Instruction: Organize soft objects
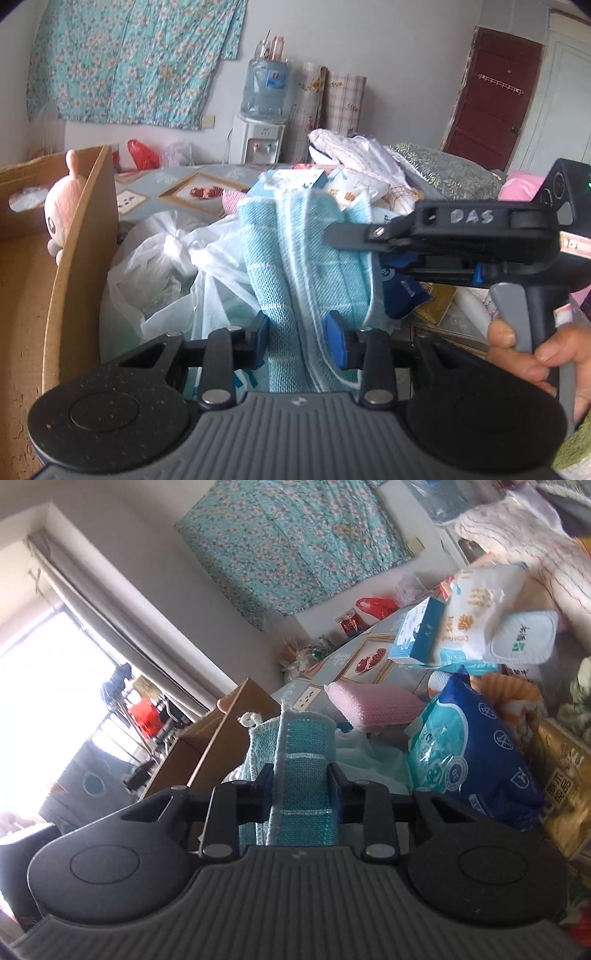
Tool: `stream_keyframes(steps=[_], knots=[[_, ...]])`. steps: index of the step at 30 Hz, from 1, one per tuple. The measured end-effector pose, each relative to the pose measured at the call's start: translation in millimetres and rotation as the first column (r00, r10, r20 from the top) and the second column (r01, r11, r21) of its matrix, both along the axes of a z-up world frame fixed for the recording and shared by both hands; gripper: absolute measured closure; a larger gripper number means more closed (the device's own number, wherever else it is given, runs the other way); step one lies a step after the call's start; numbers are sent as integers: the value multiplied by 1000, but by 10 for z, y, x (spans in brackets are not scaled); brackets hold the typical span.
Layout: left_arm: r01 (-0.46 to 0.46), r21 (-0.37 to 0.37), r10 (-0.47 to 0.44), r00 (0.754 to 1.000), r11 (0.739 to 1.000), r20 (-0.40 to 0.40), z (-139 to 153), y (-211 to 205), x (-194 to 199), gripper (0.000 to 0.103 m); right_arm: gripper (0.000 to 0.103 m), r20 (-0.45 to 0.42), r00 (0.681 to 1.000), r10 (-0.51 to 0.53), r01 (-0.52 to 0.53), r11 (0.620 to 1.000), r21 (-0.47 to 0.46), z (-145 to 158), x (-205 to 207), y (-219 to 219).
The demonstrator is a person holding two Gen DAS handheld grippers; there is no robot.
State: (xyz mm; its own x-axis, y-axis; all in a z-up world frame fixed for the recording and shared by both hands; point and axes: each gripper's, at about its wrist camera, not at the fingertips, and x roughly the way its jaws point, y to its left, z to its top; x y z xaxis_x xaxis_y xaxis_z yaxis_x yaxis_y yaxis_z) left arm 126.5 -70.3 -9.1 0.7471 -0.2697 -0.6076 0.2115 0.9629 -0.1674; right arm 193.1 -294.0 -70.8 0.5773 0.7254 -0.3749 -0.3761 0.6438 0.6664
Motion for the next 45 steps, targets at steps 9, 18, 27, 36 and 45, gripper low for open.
stream_keyframes(steps=[9,18,27,36,45], knots=[[14,28,-16,994,1000,111,151,-64,-221,87,92,113,994,-9,18,997,-78,312,-311,98],[-30,25,23,973,999,230,642,161,-594,89,92,199,976,84,-73,995,-64,916,-571,427],[-170,99,143,960,980,240,1204,977,-596,89,92,140,945,294,-293,956,-28,1384,-116,1583],[-249,266,265,964,931,-24,1023,1807,539,89,92,-147,924,353,-371,921,-119,1053,817,3081],[-237,279,313,911,931,-268,533,2478,1554,89,90,-276,929,247,-317,914,-251,513,1540,3791]])
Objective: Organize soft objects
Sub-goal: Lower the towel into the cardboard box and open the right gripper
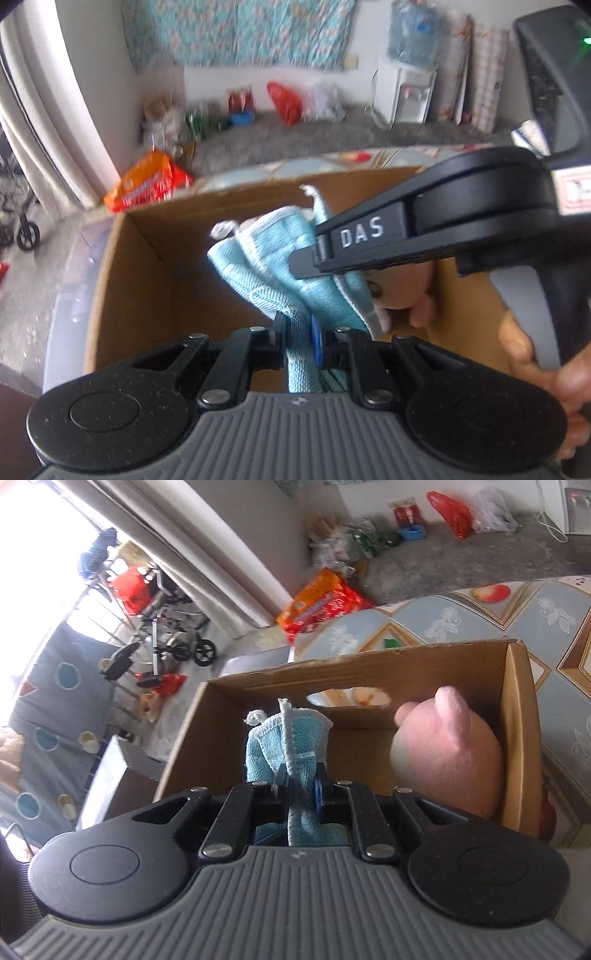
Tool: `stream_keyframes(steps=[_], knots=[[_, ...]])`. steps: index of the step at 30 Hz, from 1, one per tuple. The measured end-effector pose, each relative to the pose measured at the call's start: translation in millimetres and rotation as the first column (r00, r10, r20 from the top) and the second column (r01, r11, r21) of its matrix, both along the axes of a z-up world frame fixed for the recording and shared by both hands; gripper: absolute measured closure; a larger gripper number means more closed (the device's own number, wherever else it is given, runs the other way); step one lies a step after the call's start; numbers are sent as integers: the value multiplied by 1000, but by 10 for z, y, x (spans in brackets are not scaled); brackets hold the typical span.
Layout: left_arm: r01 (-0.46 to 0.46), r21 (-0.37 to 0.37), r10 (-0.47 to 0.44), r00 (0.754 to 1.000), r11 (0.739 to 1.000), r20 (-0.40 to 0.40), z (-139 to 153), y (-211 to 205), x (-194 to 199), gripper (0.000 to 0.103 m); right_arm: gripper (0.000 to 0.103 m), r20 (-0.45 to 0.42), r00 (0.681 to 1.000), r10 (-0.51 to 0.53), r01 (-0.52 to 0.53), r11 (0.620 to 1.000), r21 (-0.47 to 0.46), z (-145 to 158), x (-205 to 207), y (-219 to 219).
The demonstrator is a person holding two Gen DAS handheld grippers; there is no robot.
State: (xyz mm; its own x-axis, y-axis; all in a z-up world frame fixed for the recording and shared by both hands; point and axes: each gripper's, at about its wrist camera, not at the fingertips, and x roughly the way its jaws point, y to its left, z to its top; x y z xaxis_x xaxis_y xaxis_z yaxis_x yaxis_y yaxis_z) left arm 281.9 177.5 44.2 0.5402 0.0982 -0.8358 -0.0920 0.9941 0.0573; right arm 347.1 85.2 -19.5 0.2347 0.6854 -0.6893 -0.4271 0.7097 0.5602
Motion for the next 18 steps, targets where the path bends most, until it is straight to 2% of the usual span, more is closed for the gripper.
stream_keyframes(steps=[3,5,12,16,18], knots=[[-9,-10,8,998,1000,-56,-194,64,127,89,86,-15,1000,-17,17,999,-34,-131,126,47],[-7,-16,6,996,1000,-88,-321,115,220,89,74,-18,999,-29,29,999,-29,-151,164,18],[18,-2,-19,990,1000,-141,-621,66,372,86,73,29,999,-39,37,996,80,22,246,-313],[43,35,-38,988,998,-148,-678,2,424,77,73,56,997,-47,40,992,120,120,257,-523],[39,38,-33,988,999,-150,-651,-36,393,60,73,68,997,-42,32,988,150,184,225,-623]])
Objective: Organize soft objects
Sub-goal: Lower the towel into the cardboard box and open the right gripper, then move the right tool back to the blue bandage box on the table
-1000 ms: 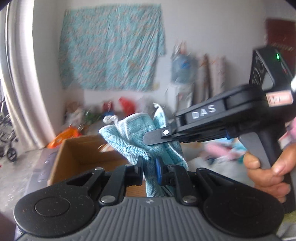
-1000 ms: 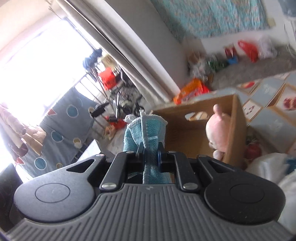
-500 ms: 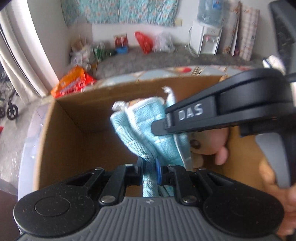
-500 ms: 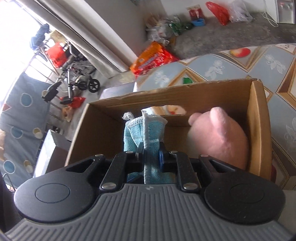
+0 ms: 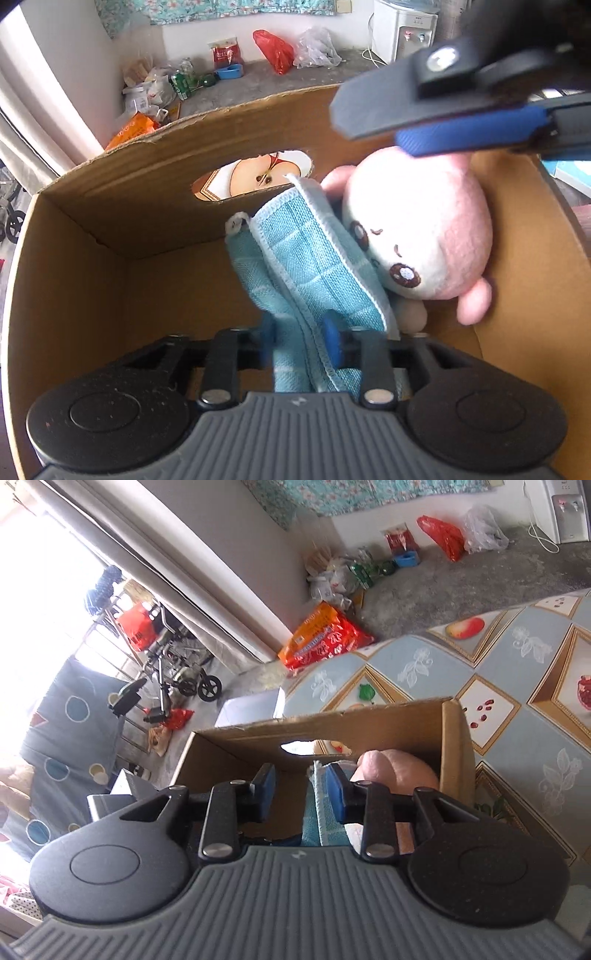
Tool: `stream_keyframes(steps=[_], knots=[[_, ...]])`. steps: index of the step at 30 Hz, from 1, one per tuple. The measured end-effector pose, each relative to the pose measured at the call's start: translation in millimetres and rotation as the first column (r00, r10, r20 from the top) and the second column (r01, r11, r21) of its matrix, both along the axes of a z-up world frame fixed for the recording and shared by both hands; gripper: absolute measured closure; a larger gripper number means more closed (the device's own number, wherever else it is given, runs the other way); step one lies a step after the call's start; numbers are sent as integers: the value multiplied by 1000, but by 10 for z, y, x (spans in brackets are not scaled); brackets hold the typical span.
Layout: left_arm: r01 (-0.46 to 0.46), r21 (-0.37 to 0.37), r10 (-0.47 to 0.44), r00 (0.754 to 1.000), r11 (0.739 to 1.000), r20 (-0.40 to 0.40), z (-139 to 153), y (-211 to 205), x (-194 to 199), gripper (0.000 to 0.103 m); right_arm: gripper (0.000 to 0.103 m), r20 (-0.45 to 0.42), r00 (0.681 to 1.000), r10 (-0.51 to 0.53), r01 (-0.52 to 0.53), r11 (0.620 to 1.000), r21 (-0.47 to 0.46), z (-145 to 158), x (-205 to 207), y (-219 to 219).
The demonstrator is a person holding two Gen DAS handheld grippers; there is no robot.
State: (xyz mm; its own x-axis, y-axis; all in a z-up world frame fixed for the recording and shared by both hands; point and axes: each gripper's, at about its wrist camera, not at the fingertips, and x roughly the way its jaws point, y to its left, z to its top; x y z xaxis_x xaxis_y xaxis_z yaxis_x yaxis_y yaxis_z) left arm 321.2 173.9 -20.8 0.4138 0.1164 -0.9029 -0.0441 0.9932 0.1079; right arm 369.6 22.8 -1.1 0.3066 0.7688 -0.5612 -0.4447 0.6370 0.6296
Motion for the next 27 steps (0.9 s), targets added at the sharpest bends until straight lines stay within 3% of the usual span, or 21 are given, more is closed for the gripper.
stream_keyframes(steps=[1,5,13,18,23,27], knots=[[-8,-1,8,1000,1000,8,25,-21,-15,49,72,10,1000,-1,1,1000,11,37,-25,-54],[-29,-33,30,998,999,50,168,-38,-116,36,69,57,998,-13,11,999,39,206,-161,-302],[-49,-114,66,985,992,158,571,-139,-483,29,63,116,991,-64,54,995,86,577,-546,-1029],[24,-146,18,961,989,278,937,-379,-856,19,48,202,973,-110,103,994,47,892,-951,-1809],[127,-155,-59,922,980,382,1230,-783,-1125,11,28,306,928,-213,232,972,-27,1132,-1320,-2743],[224,-138,-148,896,965,419,1332,-1233,-1175,8,27,303,903,-306,339,939,-62,1090,-1464,-3402]])
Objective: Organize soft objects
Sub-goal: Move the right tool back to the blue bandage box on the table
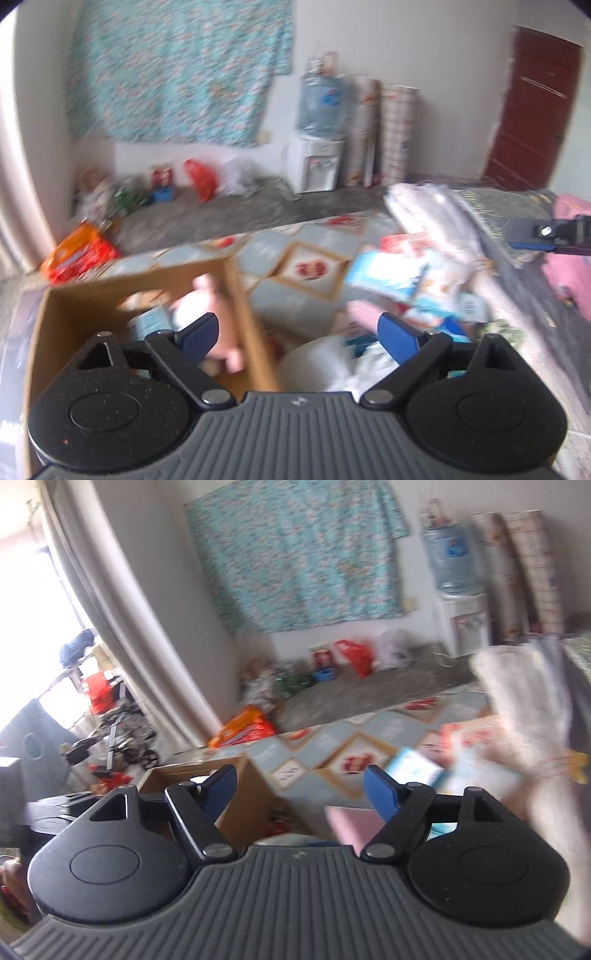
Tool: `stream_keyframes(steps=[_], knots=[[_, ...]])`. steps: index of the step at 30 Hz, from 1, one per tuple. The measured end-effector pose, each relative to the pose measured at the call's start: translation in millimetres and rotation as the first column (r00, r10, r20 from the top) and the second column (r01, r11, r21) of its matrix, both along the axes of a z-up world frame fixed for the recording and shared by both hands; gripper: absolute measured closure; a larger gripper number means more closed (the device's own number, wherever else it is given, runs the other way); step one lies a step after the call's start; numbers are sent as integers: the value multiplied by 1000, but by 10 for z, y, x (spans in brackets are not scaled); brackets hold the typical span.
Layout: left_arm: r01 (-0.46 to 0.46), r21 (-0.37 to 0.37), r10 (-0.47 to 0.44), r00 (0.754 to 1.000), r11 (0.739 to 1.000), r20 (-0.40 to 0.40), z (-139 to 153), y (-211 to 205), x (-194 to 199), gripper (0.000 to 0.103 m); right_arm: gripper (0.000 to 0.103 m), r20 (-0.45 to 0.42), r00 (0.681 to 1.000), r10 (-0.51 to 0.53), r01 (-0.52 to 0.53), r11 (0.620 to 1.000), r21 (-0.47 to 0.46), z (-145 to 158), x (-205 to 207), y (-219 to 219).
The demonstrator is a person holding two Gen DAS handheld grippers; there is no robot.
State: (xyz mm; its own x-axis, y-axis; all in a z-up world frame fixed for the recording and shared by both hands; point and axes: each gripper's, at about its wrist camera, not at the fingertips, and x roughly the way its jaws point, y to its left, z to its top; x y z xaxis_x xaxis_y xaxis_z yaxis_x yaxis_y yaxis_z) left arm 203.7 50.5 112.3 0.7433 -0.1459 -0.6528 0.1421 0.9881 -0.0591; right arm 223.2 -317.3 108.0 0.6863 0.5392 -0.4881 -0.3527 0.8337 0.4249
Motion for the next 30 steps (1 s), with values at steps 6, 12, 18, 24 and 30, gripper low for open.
stream_keyframes(steps=[6,12,18,24,30], knots=[[108,76,-106,994,991,-26,-164,-714,226,8,27,-95,993,-67,66,998,-12,-394,42,-554],[143,113,-130,985,983,-112,-439,-1236,651,12,27,-175,980,-93,102,994,43,-829,351,-695],[74,66,-57,970,995,-238,-751,-1353,1236,22,31,-224,969,-103,123,989,81,-1111,823,-704],[-150,-151,77,909,977,-409,-1062,-1043,1788,27,37,-120,993,16,-19,1000,-23,-1021,1239,-417],[-318,-268,146,848,909,-510,-1244,-820,2206,27,40,-53,977,206,-212,949,-231,-1043,1602,109]])
